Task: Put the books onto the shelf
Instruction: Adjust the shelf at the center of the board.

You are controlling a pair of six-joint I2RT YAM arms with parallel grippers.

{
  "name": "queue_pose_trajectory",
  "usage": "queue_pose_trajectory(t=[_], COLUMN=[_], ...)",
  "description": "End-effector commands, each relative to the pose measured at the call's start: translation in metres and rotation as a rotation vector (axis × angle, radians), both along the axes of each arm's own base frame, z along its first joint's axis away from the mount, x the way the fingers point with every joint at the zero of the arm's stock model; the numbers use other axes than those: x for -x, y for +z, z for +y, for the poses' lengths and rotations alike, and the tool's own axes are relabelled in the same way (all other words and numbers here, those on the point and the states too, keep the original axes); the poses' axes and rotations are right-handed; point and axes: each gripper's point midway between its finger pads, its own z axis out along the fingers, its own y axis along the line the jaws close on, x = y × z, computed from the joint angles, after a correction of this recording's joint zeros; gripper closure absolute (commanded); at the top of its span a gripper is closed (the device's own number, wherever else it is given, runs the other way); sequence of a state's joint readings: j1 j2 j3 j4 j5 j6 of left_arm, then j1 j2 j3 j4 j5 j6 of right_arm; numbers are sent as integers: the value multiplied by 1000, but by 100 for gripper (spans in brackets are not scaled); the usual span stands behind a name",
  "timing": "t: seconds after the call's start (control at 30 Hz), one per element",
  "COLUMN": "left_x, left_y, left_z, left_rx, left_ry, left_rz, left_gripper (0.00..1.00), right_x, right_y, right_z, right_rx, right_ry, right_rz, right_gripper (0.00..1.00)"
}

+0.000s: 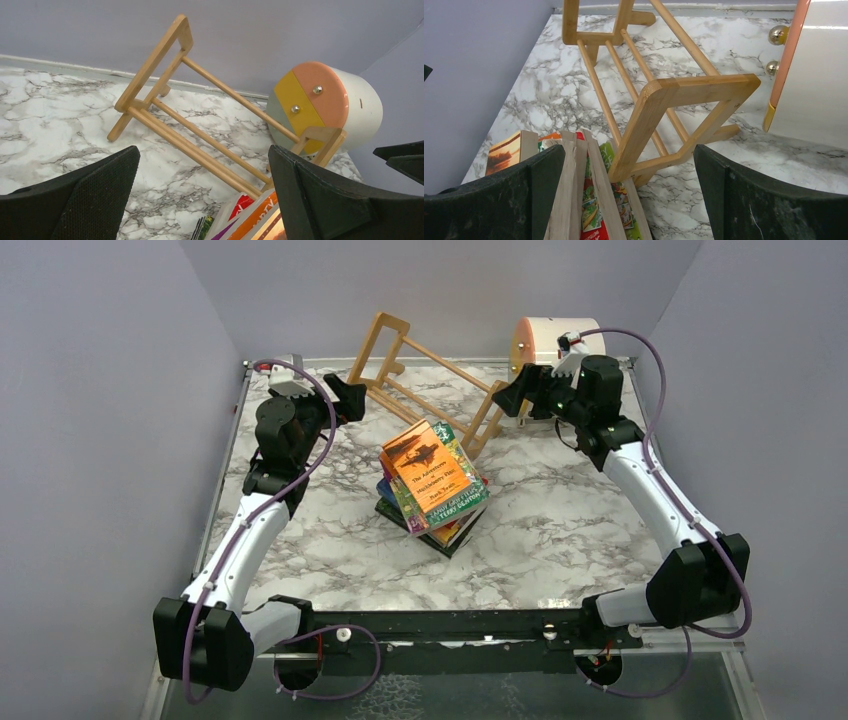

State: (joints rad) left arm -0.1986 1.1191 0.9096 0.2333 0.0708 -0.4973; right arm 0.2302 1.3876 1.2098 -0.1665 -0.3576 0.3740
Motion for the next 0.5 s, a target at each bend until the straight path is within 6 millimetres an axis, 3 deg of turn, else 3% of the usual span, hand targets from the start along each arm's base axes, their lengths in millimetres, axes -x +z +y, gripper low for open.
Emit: queue_pose_trajectory(t=[0.0, 0.47], left_x=[6, 6], left_y=[23, 21], left_z=[3, 5], left_rx=[-6, -12], left_ry=[10, 20], left_rz=[-54, -52], left_gripper=[1, 1], right_x=[0, 0], right_y=[7, 1], right_z=[7, 9], right_rx=[-13, -3], right_ry=[27, 29], right_rz=[-2, 19], right_gripper=[0, 0])
